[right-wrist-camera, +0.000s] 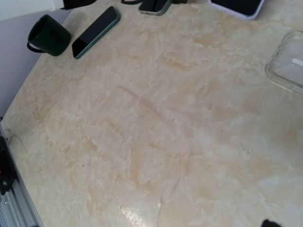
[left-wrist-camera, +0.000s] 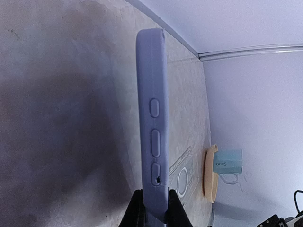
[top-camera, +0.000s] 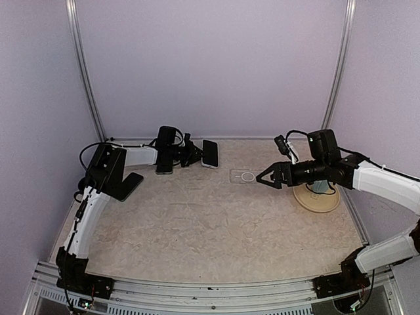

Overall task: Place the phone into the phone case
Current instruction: Place the phone with the phone case at the center of the board.

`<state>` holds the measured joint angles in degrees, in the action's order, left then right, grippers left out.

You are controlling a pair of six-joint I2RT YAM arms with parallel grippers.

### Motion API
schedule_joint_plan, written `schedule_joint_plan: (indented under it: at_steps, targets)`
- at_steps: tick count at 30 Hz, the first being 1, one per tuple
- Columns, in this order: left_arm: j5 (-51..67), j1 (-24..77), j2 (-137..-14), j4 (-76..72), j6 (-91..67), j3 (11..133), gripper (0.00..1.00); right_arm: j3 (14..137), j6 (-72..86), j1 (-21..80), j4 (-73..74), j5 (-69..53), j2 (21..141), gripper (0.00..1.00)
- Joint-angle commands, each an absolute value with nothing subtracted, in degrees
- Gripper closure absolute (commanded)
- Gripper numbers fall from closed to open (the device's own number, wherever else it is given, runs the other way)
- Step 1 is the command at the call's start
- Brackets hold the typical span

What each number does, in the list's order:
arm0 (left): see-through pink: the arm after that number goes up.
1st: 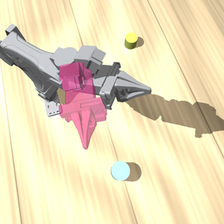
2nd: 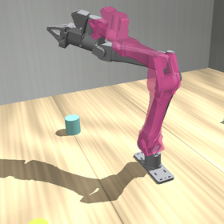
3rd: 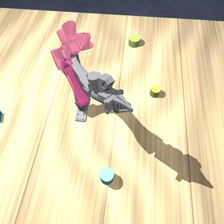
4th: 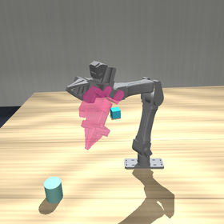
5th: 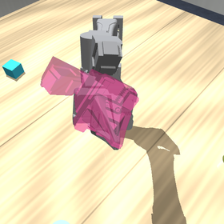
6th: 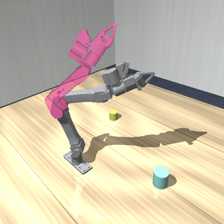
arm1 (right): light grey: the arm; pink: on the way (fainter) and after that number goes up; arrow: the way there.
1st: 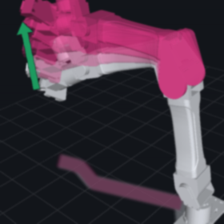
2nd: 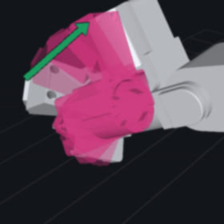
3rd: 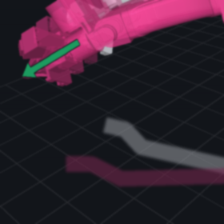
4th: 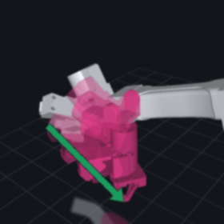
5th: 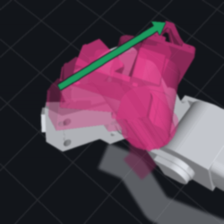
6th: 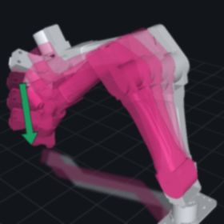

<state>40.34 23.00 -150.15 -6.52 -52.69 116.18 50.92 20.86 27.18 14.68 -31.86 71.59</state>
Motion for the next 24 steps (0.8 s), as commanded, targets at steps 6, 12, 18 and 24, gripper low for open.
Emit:
schedule_joint_plan:
  at_steps: [6,12,18,24]
  targets:
    - [42.12,23.38,-153.50,-12.16,-56.19,121.28,0.92,49.90,21.19,26.63,14.78,-31.62,70.29,0.00]
    - [43.00,23.48,-155.89,-8.25,-55.18,124.52,0.91,49.80,21.26,26.63,14.38,-31.81,70.62,0.00]
    - [43.78,23.48,-156.17,-6.22,-54.28,124.63,0.84,49.53,21.52,26.63,13.88,-32.04,70.92,0.00]
    - [43.55,23.42,-156.38,-4.84,-53.76,124.46,0.58,49.29,21.90,26.63,13.42,-32.03,70.82,0.00]
